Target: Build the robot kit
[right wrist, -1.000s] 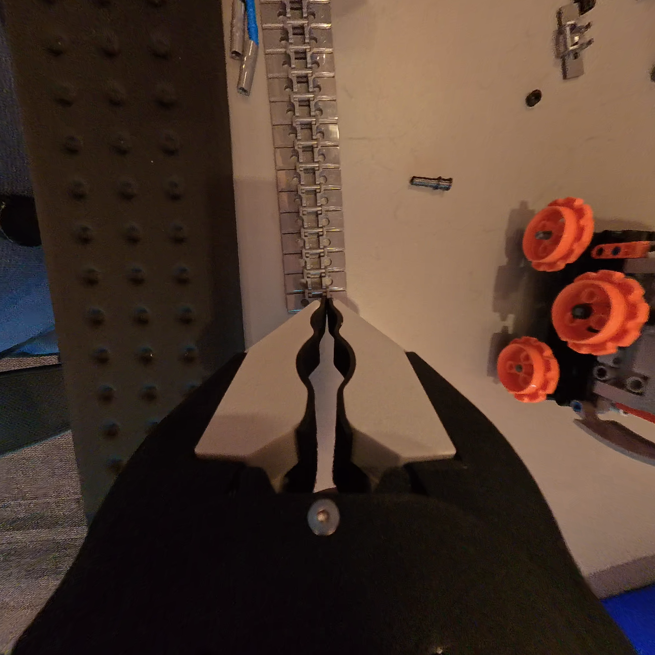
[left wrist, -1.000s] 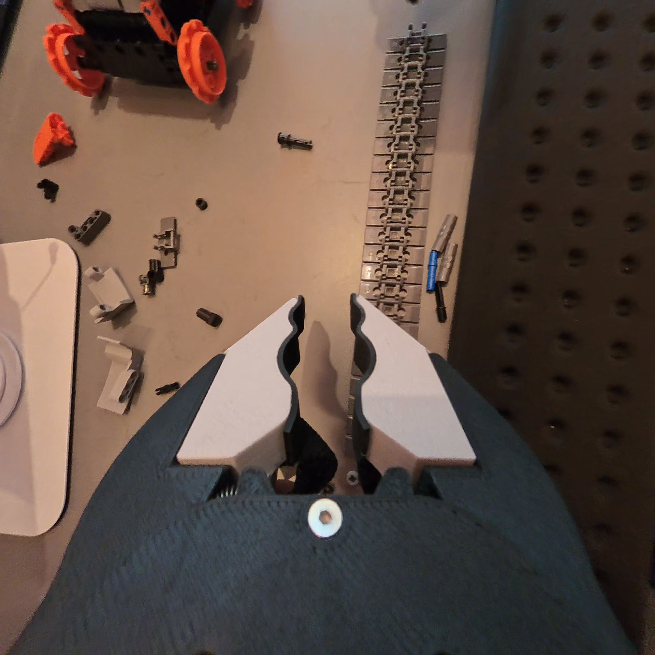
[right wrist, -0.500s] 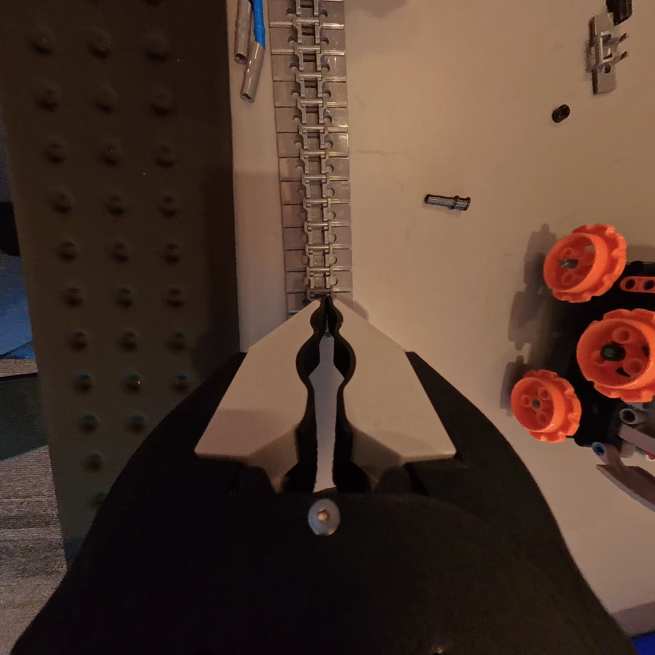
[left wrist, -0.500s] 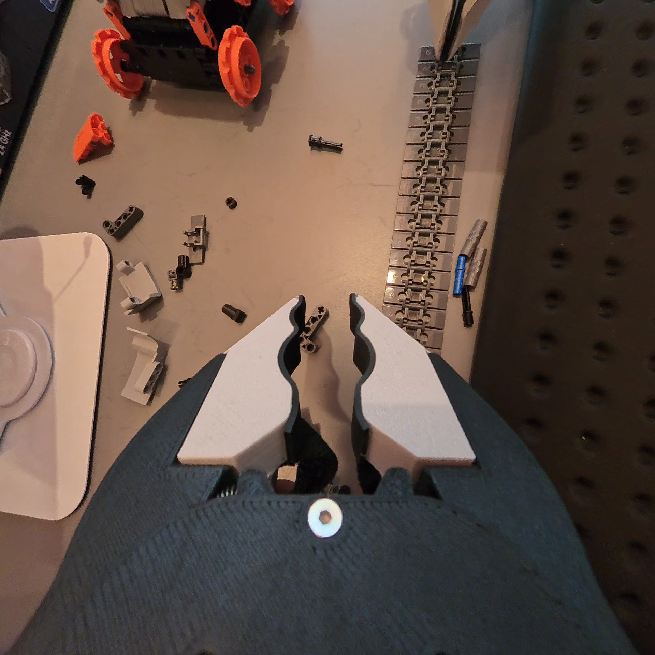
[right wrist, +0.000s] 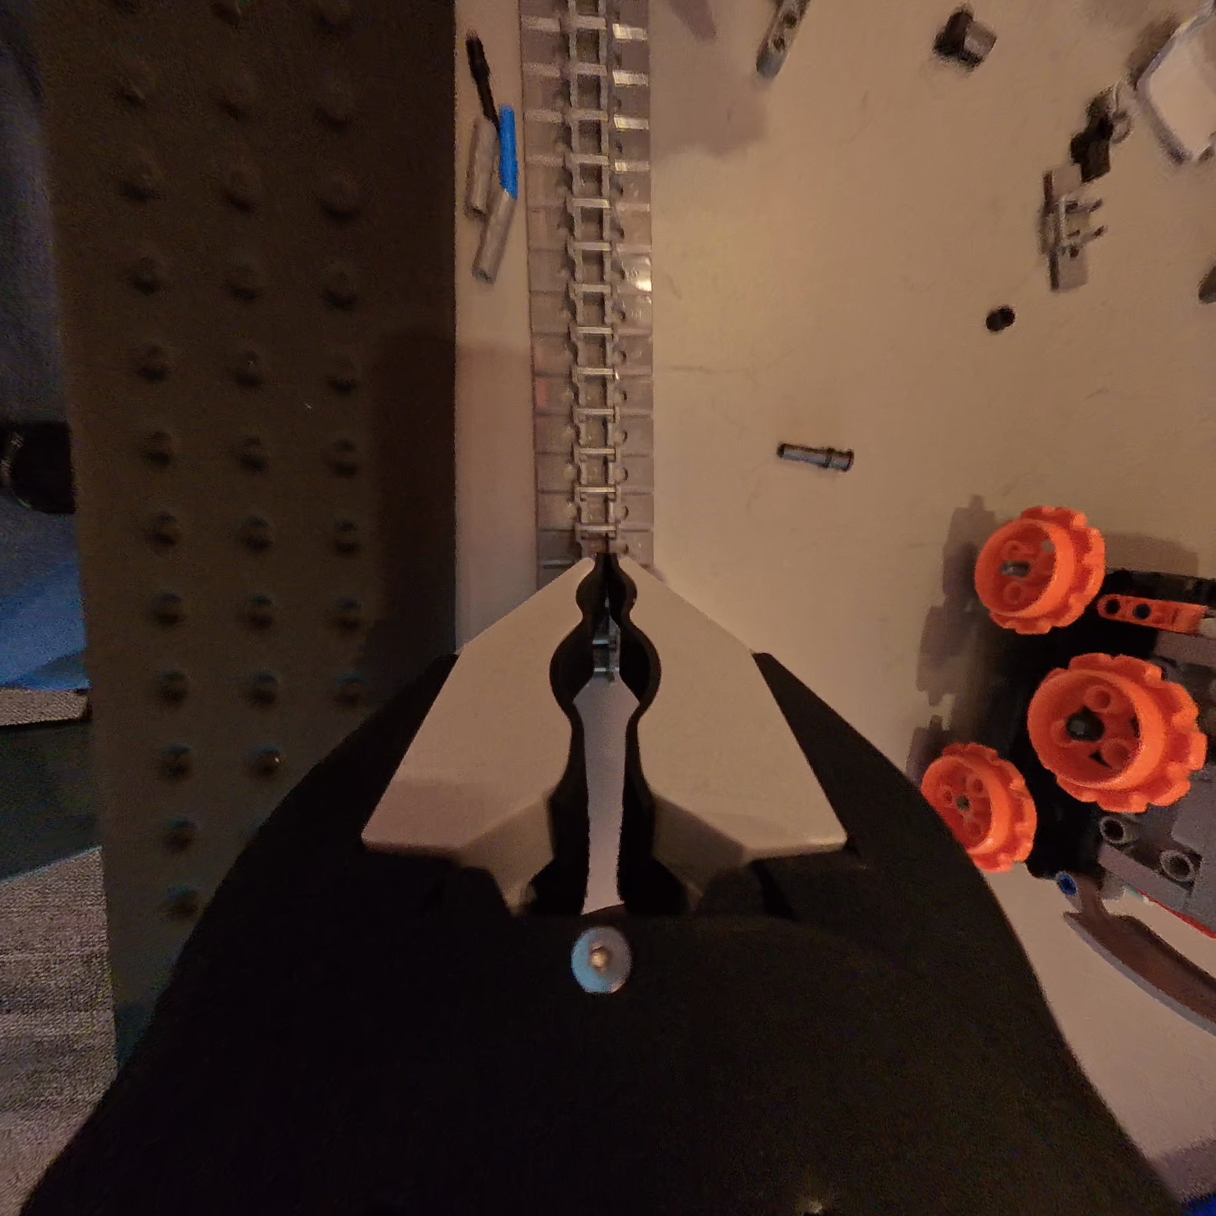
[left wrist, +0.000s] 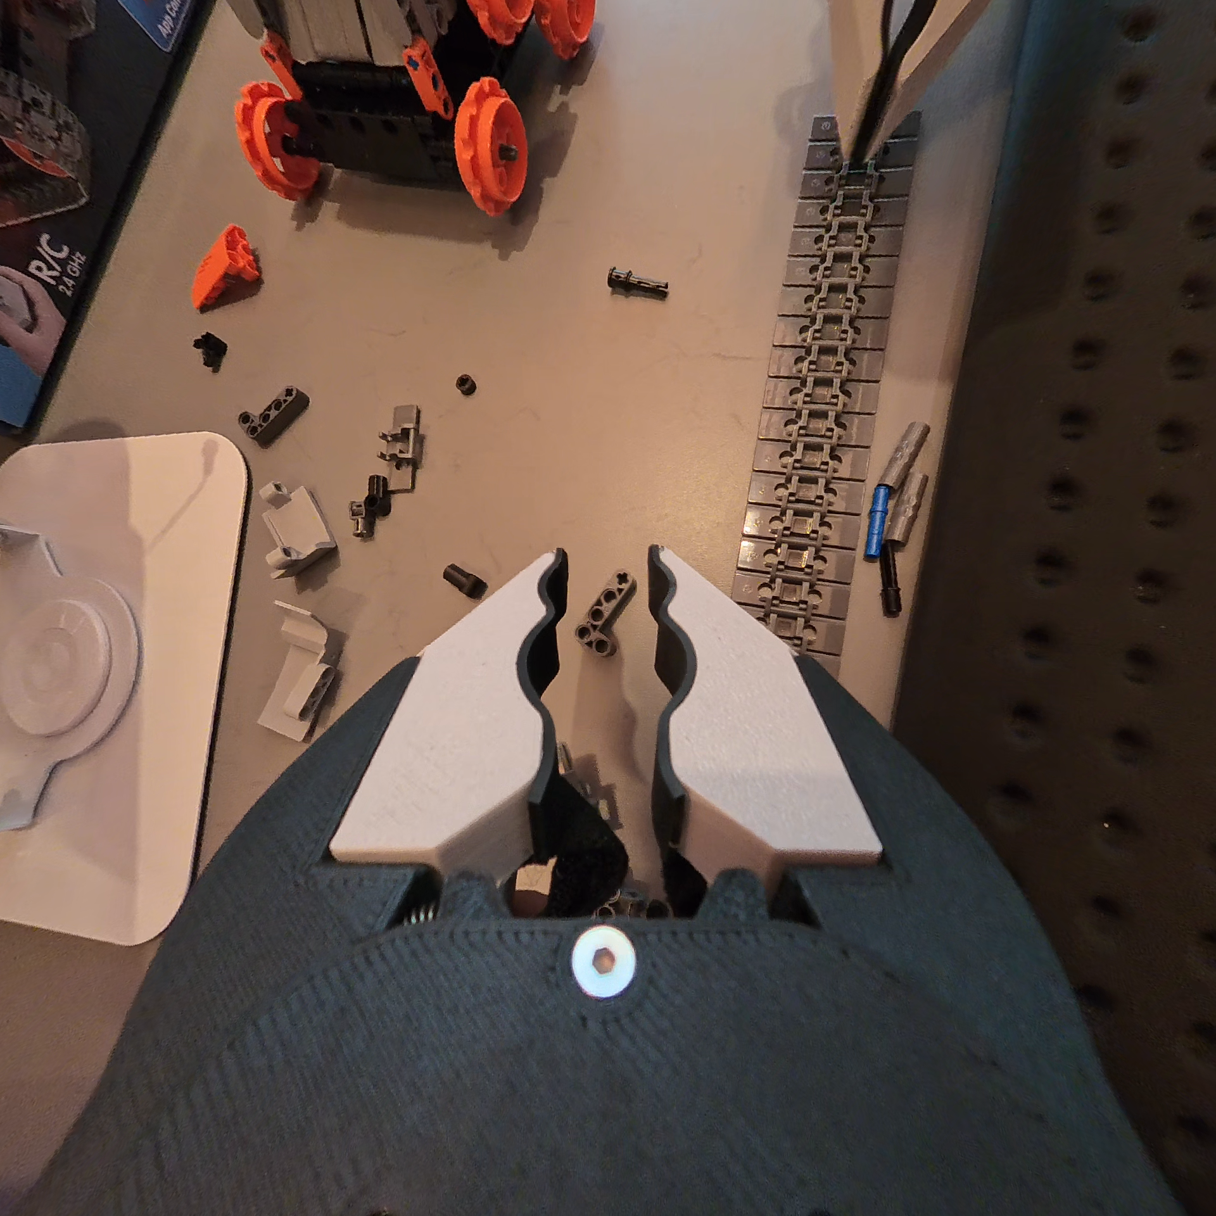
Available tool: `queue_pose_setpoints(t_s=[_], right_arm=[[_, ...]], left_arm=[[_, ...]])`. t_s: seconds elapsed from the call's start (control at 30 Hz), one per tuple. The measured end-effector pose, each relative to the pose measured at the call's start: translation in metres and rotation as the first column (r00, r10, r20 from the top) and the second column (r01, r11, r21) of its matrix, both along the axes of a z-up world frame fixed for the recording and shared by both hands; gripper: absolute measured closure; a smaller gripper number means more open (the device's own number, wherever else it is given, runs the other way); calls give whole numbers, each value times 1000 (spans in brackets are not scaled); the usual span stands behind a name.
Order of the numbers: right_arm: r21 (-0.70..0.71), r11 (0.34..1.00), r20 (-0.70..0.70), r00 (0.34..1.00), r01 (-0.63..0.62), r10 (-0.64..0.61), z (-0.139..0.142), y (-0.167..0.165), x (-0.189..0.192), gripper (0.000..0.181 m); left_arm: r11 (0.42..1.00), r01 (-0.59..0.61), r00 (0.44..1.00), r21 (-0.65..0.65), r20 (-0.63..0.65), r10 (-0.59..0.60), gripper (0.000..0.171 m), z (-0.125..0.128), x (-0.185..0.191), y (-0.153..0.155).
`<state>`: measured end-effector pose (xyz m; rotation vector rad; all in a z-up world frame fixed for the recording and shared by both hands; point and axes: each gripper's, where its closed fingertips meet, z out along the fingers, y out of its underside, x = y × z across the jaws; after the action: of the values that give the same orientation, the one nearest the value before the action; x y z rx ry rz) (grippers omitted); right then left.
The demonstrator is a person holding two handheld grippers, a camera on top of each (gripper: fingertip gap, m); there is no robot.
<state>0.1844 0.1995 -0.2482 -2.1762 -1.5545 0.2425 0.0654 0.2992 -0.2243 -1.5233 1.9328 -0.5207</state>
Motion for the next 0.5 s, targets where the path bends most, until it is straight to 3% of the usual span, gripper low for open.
queue_pose_setpoints(t_s=[0.13, 0.23, 0.5], right_arm=[[4, 1000, -24, 999, -26, 26, 3, 0, -11, 181], [-6, 1000, 35, 999, -25, 26, -9, 2, -6, 181], [23, 998, -32, 998, -54, 55, 2, 3, -23, 181]], left_arm=[[1000, 0, 1000, -3, 8, 0, 148, 2, 1, 0], [1000, -1, 1000, -3, 7, 1, 148, 1, 0, 0], [1000, 0, 1000, -2, 8, 0, 148, 1, 1, 1]])
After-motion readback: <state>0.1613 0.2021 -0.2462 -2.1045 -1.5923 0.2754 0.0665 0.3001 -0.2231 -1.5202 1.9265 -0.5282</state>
